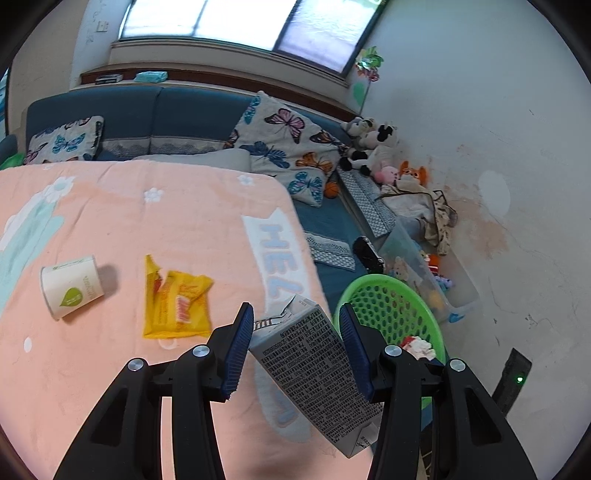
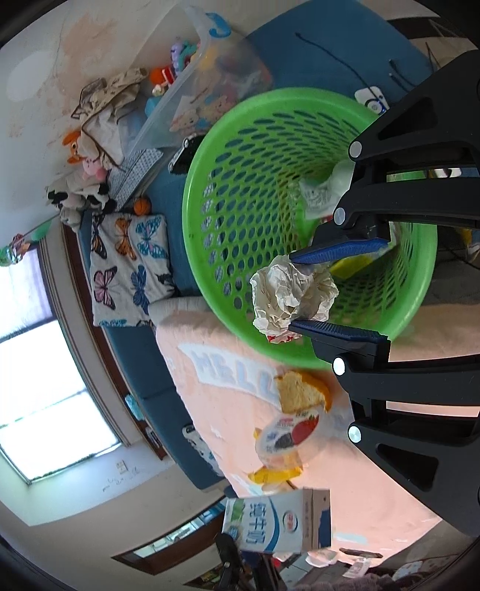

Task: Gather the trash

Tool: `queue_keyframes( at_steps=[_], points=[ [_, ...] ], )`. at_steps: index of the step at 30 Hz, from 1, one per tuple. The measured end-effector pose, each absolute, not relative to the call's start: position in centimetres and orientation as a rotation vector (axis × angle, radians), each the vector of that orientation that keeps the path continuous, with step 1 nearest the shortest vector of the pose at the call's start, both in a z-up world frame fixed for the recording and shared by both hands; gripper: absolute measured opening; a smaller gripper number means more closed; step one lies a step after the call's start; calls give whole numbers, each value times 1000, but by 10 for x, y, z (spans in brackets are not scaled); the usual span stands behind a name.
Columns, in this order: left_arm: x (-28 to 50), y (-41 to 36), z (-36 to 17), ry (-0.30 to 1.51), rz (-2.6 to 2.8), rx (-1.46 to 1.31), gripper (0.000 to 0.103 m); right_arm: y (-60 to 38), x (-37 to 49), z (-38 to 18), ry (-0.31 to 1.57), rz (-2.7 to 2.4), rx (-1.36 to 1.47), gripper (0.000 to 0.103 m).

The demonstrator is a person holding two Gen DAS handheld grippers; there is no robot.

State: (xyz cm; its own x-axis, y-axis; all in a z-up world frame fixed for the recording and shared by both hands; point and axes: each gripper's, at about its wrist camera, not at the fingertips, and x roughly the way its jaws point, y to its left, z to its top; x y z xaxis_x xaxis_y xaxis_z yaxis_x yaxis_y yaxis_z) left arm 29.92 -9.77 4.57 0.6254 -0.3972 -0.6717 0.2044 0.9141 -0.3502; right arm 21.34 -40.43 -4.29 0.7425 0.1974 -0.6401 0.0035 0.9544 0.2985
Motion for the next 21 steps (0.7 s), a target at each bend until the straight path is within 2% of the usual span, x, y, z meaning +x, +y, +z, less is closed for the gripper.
queue_keyframes(
  at_steps=[7,15,21],
  points=[
    [301,-126,57,809,-392,-218,47,-421,213,-48,736,66,308,34],
    [307,-161,56,814,-440,-172,47,-436,205,-46,726,37,312,41],
    [319,-192,45,823,-461,-134,47,-446,187,-43,708,15,307,50]
  ],
)
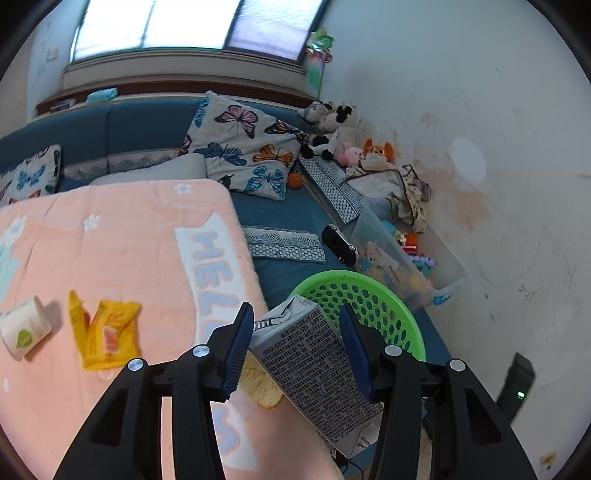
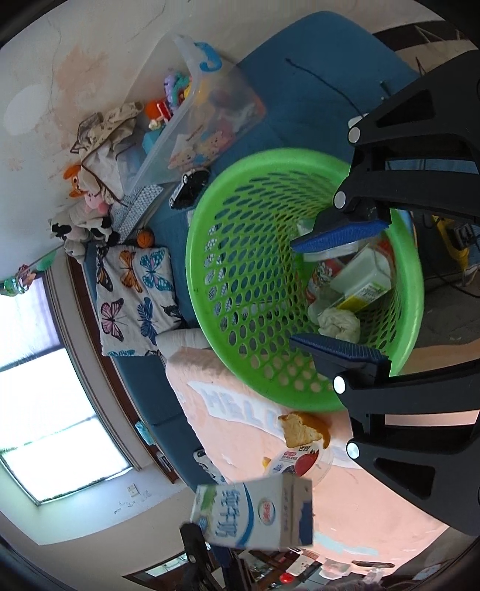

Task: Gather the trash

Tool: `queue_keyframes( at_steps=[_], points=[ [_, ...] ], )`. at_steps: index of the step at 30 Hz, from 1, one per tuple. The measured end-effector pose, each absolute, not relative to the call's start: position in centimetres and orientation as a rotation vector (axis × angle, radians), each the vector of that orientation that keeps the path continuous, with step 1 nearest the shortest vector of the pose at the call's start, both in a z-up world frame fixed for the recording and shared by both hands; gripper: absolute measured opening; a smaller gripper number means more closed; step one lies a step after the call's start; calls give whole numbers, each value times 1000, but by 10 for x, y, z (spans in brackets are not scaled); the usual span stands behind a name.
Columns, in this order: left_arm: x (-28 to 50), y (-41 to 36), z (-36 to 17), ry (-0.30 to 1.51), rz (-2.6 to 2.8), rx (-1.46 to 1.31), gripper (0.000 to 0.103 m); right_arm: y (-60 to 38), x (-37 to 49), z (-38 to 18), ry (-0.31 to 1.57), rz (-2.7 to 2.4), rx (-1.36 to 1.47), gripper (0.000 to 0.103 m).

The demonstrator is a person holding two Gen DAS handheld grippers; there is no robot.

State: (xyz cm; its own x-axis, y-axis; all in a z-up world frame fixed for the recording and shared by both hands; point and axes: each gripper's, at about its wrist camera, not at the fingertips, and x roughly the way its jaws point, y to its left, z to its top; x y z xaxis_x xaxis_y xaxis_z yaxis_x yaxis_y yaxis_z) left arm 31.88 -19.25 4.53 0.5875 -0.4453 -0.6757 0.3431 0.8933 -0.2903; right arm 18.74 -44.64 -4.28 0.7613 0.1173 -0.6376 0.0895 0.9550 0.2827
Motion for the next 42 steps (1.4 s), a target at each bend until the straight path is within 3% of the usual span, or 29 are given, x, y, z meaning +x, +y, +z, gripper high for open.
queue_keyframes(
  at_steps=[15,21,42],
  points=[
    [341,-267,1,902,-530,-71,48,-462,156,-44,691,-33,301,56],
    [339,-276,-7,914,-555,-66,59,-462,154,-44,691,-32,300,56],
    [308,-144,29,783,-422,-43,59,-372,179,-38,714,171,213,61]
  ],
)
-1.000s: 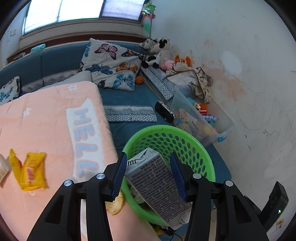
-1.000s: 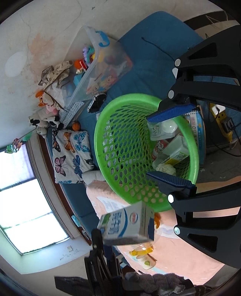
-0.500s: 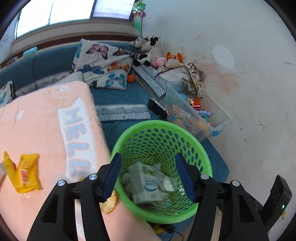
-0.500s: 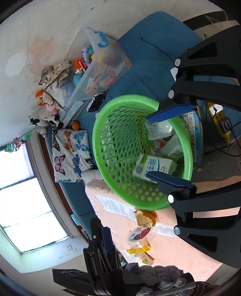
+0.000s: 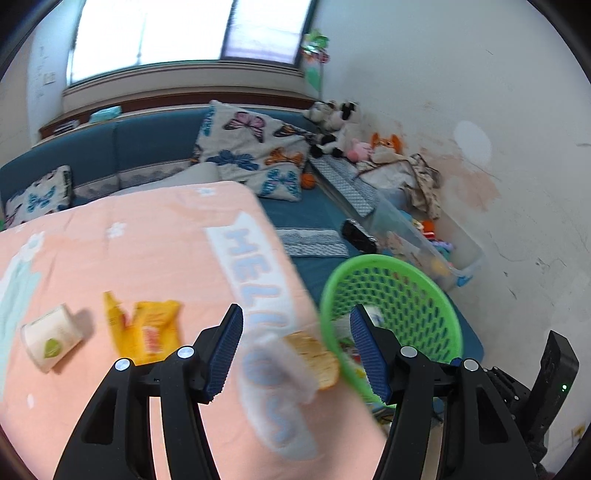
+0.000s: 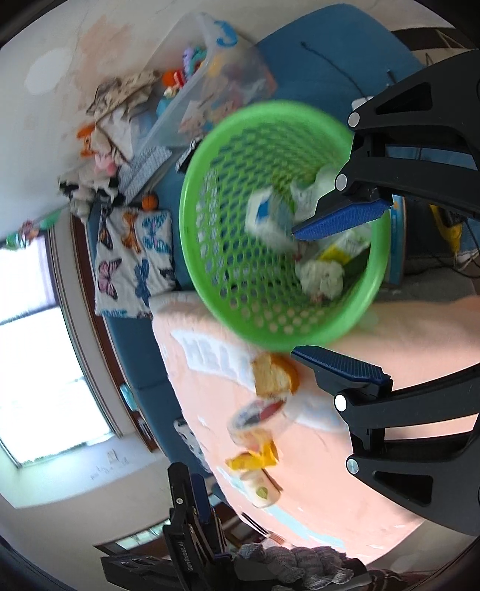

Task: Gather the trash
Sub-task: 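Move both tools back over the table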

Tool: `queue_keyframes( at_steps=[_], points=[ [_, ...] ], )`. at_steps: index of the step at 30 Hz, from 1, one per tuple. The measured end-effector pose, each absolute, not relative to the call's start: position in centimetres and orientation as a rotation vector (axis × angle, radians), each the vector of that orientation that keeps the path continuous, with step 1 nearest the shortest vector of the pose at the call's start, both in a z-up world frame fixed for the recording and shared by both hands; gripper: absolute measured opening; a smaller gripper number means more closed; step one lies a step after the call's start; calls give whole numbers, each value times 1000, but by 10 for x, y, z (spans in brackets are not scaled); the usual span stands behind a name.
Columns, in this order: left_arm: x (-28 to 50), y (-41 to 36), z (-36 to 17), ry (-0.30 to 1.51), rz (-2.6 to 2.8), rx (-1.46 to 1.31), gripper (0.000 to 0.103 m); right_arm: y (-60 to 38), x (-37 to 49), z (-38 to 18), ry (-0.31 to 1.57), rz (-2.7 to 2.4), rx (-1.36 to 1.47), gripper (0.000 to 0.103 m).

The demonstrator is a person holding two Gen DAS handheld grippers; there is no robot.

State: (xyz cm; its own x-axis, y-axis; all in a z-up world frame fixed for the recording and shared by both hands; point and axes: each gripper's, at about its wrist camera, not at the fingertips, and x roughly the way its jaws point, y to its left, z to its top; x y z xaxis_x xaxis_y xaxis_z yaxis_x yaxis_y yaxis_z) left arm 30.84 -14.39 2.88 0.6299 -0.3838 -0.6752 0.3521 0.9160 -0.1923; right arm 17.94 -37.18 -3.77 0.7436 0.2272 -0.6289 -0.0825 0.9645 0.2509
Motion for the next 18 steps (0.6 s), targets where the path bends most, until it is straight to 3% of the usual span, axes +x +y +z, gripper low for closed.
queue_keyframes(
  at_steps=[18],
  points=[
    [302,-38,11,803,-266,-109,59,-266,230,-40,749,357,112,61]
  ],
)
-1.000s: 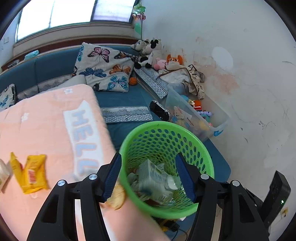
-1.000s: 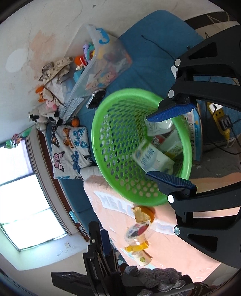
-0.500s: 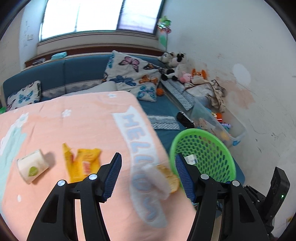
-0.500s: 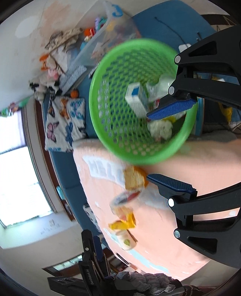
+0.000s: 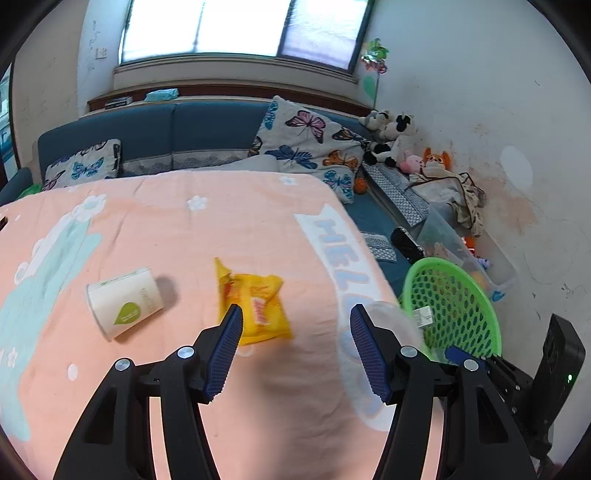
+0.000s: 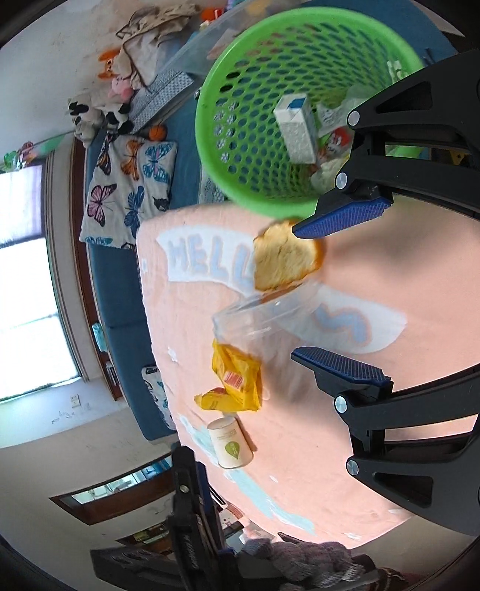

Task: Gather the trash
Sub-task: 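Move both tools back over the table, then grasp the clear round lid with the right tool while the left tool grasps the yellow snack wrapper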

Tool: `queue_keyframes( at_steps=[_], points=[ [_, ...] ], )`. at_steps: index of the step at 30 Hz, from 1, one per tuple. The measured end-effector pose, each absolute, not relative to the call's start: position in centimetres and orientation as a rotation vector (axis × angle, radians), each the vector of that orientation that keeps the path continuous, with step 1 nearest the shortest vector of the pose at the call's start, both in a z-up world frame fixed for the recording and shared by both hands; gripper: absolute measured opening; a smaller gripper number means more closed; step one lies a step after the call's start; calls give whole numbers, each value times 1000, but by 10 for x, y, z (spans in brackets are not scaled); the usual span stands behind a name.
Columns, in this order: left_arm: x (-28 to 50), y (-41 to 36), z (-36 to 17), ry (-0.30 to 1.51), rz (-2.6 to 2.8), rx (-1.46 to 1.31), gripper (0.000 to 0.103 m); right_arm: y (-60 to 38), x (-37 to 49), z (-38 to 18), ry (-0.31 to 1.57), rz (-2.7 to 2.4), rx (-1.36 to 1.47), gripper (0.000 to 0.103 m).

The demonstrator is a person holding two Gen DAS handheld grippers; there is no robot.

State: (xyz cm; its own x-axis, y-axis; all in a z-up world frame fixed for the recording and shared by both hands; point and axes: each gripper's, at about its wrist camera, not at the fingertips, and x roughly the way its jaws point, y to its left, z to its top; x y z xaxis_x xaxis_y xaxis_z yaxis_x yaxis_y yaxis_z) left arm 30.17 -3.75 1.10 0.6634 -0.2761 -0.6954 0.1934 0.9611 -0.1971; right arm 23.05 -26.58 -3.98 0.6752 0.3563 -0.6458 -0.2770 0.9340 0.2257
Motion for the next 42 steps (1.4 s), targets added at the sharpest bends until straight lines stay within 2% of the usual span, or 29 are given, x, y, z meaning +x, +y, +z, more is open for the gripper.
queue_keyframes(
  at_steps=[6,13,20,26,33,42],
  points=[
    [306,-19,4,815,-241,-132,59,-246,250,-45,762,354,69,59],
    [311,-8,-11,843,-227,-126,59,-239,273,-55,782,329,64,45],
    [323,-7,-30,879,-218,-105,59,-237,274,-57,784,326,47,26],
    [339,-12,-43,899,-204,-81,63,-240,271,-56,778,318,55,19],
    [361,-22,-59,925,-194,-26,63,-250,258,-46,755,333,96,15],
    [387,-31,-79,963,-184,4,63,-259,245,-39,747,339,117,15]
  ],
)
